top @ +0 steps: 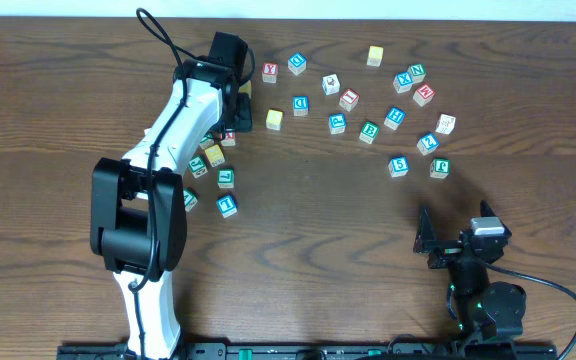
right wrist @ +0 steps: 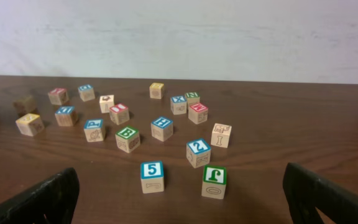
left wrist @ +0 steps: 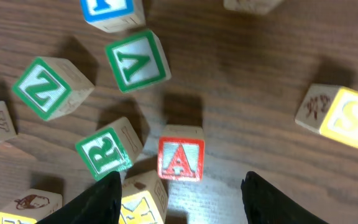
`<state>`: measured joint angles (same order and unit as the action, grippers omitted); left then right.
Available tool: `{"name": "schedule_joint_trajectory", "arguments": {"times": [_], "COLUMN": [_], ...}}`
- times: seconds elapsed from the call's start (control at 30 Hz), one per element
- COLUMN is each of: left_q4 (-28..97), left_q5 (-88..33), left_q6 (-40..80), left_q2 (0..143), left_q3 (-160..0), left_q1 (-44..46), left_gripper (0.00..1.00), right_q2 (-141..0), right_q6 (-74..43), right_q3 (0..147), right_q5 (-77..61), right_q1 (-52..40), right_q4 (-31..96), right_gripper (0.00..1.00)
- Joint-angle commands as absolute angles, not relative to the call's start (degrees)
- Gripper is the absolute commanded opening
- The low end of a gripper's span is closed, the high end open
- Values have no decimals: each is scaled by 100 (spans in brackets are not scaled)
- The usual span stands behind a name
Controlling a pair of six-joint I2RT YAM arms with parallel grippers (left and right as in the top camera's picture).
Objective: Spell out AI2
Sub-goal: 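Reach the left gripper over the red A block, then lower the left gripper and grasp the red A block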
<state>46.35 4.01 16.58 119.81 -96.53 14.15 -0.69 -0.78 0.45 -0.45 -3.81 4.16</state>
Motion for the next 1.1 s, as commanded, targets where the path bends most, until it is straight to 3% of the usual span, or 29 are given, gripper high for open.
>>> {"name": "schedule_joint_trajectory", "arguments": {"times": [0.0,1.07], "left_q4": [4536,4311], "left_q5": [698,497], "left_q6": [1876,1874], "left_q2": [12136,12619], "left_q3": [-9773,-9719], "left_q1": [1413,1424], "left_gripper": [61,61], "right_q2": [-38,-38], "right_q6": [-12,-12], "right_q3": [32,32], "right_q5": [-62,-62], "right_q1": [-340,-342], "right_q4": [438,438], "right_gripper": [99,99]}}
